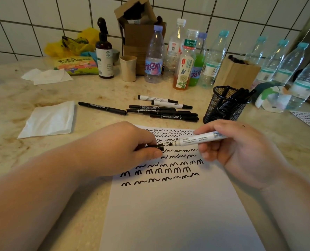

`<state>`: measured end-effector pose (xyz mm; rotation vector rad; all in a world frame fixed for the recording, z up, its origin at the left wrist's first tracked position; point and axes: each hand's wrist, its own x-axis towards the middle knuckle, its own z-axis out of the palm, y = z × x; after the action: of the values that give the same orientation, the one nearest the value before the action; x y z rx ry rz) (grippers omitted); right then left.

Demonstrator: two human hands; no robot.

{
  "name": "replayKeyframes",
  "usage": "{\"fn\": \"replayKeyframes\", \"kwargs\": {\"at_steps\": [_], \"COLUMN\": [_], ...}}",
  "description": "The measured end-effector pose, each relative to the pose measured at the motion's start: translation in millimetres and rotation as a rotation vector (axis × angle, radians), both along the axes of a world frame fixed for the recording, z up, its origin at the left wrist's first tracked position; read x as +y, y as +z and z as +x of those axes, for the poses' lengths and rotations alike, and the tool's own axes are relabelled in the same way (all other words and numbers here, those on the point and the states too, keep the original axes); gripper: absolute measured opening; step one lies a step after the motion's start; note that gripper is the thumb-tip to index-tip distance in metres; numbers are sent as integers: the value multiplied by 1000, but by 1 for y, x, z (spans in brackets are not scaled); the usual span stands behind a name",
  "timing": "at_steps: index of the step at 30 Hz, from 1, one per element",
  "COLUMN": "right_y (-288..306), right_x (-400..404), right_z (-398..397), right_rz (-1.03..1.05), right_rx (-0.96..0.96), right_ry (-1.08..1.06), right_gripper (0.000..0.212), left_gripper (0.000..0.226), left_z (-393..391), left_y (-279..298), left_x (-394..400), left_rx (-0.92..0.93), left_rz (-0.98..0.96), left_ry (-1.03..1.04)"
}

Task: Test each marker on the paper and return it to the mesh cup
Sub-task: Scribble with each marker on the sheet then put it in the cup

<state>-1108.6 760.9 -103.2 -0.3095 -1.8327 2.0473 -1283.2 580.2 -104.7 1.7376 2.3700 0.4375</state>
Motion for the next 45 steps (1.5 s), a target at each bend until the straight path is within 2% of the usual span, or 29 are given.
{"fn": "replayKeyframes", "kwargs": {"at_steps": [10,19,27,30,31,33,35,37,39,45], "right_y": [-6,-13,-11,-7,-7,-4,1,11,22,43], "right_x": [-1,-6,-7,-5,-4,-2,0,3,9,23], "right_z": [1,-2,-1,-2,-3,-3,-2,1,4,-2], "right_rz": [203,217,293,284,263,217,235,330,408,622], "right_rx": [-120,-69,-41,-35,-21,31,82,82,65,-68], "right_ry": [50,151,106,46,24,-77,-291,-550,-712,-844], "right_gripper": [20,17,12,8,10,15,17,18,17,14], "left_gripper": [36,28,24,17,23,50,62,55,46,34], "left_z": [2,6,8,7,6,2,-2,-5,-5,-6], "left_y": [-2,-5,1,3,3,2,1,0,0,-1], "left_x": [2,4,3,5,6,6,3,0,-1,-3], "left_rx": [-1,35,-28,-109,-127,-134,-129,-135,-130,-100], "left_rz": [29,-32,87,182,196,208,220,229,225,188], "left_ry": [6,-4,2,21,33,53,79,99,91,60]}}
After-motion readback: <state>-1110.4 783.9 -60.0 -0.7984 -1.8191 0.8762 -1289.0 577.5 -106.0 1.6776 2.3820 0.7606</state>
